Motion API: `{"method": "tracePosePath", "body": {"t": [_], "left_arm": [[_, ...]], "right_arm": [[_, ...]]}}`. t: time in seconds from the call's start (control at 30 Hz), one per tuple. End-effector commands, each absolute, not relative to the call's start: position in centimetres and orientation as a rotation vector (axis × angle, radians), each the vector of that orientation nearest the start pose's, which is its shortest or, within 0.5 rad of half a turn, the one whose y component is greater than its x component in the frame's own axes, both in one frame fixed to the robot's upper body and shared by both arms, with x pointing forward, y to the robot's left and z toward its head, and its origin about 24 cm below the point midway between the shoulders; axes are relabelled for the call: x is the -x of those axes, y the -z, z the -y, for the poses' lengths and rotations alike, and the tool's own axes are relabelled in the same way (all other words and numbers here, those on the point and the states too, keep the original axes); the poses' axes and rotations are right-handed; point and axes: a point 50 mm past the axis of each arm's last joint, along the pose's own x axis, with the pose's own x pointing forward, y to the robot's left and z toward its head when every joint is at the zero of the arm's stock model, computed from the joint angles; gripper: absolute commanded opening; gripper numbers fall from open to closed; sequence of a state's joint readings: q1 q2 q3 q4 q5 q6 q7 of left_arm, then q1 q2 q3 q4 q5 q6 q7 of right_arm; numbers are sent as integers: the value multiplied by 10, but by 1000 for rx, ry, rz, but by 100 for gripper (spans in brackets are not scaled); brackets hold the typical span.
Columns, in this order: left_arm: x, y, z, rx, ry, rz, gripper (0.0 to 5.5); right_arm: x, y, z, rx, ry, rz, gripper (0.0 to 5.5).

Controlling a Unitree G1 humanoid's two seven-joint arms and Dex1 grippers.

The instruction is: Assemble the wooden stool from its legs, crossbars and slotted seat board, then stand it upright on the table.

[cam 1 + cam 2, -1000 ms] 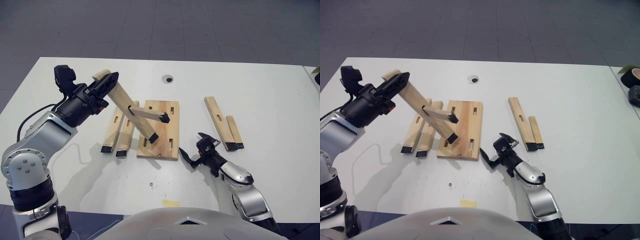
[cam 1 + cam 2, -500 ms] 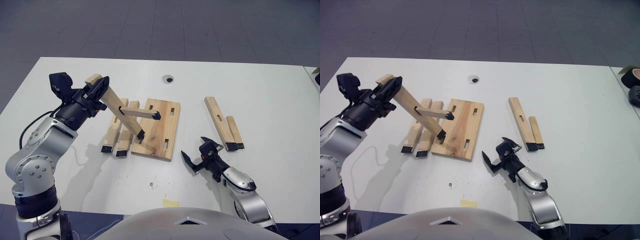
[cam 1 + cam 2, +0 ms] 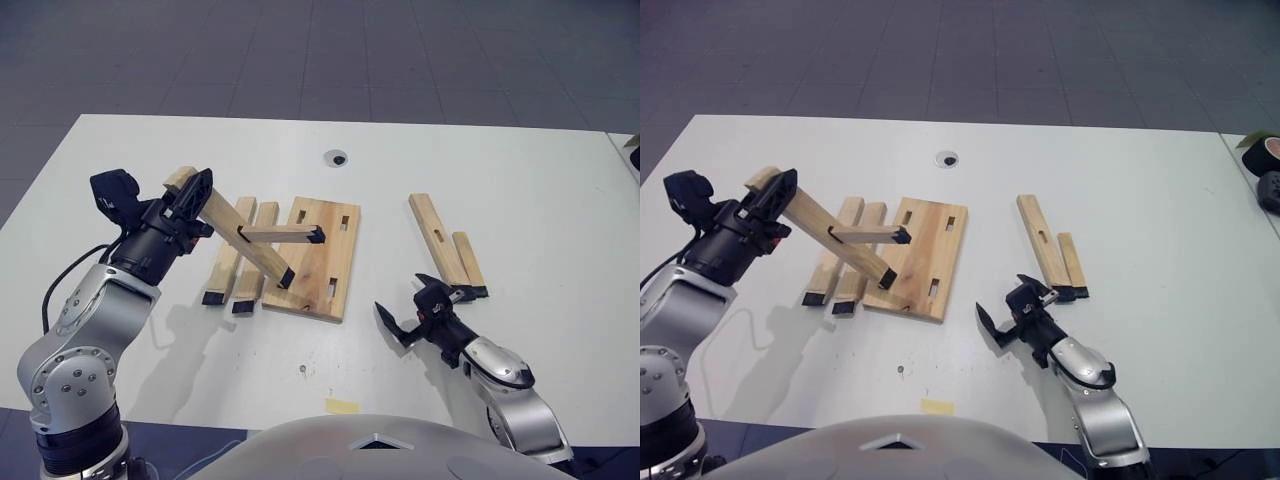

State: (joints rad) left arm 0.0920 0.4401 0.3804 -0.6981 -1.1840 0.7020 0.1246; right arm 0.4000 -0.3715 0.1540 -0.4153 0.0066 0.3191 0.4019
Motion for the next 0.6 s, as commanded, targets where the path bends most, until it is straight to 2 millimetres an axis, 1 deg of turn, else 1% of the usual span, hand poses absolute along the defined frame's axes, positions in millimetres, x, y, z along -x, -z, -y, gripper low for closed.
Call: {"method": "tracePosePath", "body": {"t": [0.03,0.17,0.27,0.43,0.53,0.6], "left_arm": [[-198,-155,-208,441,214,-46,105],[-196,-151,-208,432,172,-25,105],[-195,-151,-211,417,131,0,105],[-194,-150,-214,383,123,-1,105],[-190,-143,-210,367,133,-29,105],[-185,-138,-204,318,152,-42,105]], "right_arm": [[-161,-24,168,260,-538,-408,540],[-163,-26,168,269,-560,-403,540],[-164,-29,167,275,-577,-398,540],[-163,-32,165,278,-591,-398,540],[-164,-35,166,283,-586,-395,540],[-165,-38,164,284,-587,-390,540]]}}
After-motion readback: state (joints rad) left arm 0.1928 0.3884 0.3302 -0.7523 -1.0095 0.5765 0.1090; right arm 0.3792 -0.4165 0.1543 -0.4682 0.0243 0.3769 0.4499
